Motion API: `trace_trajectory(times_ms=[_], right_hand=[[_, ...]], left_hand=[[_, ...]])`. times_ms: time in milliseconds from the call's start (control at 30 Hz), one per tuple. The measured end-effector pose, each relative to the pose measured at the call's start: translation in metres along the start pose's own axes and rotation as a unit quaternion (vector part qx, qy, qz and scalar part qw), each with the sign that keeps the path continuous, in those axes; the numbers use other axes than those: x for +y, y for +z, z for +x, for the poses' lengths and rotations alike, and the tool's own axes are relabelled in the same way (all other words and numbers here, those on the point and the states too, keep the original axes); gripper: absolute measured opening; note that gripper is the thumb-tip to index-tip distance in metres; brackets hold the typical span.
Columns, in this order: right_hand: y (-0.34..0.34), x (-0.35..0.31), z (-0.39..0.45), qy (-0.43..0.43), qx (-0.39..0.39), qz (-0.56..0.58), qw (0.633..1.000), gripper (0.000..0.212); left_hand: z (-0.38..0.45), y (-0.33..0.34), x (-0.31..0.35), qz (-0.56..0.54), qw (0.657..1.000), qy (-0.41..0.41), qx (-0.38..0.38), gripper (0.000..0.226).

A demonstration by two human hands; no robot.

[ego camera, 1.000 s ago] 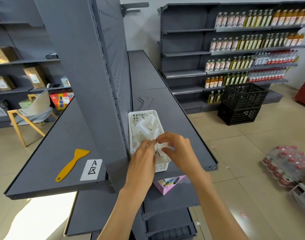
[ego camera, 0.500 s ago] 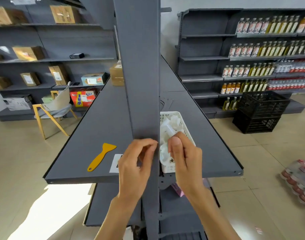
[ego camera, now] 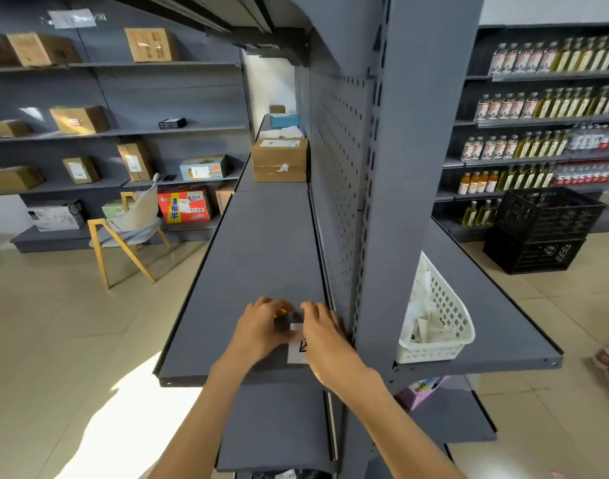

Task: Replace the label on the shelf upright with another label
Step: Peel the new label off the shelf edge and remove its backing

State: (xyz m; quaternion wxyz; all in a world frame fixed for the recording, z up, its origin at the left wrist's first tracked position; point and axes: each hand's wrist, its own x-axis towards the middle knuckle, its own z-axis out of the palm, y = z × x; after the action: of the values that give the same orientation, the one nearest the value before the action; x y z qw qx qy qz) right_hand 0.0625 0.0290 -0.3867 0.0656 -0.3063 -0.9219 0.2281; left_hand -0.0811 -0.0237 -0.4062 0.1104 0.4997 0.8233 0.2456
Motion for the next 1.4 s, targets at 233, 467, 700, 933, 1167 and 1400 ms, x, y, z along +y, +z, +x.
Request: trace_trajectory(times_ms=[233,467,700,933,1167,1400], right_hand=[[-0.009,-0.01,0.044,0.101,-0.08,-0.1,0.987,0.061],[-0.016,-0.01,0.047,0.104,-0.101,-0.097,0.985,0.047],[-0.018,-0.016,0.029,0.035,-0.018,-0.109,0.993,0.026],[-0.037,-0.026,0.018,-0.03,0.107,-0.034,0.993,0.021],[-0.075,-0.038,-0.011,-0.104,0.192,0.078,0.973,0.008],[-0.11,-0.036,-0.08,-0.166,0.181,0.162,0.956,0.013]], left_hand=[[0.02,-0.006,0.001,0.07,0.995,0.006,-0.075,0.037],[0.021,-0.002,0.003,0.074,0.994,0.004,-0.086,0.042],[0.008,-0.004,0.0,-0.015,1.0,-0.006,0.019,0.024],[-0.009,-0.026,0.01,-0.189,0.975,0.037,0.114,0.011],[-0.045,-0.068,0.048,-0.26,0.94,0.102,0.194,0.01],[-0.101,-0.1,0.097,-0.242,0.943,0.126,0.19,0.017]])
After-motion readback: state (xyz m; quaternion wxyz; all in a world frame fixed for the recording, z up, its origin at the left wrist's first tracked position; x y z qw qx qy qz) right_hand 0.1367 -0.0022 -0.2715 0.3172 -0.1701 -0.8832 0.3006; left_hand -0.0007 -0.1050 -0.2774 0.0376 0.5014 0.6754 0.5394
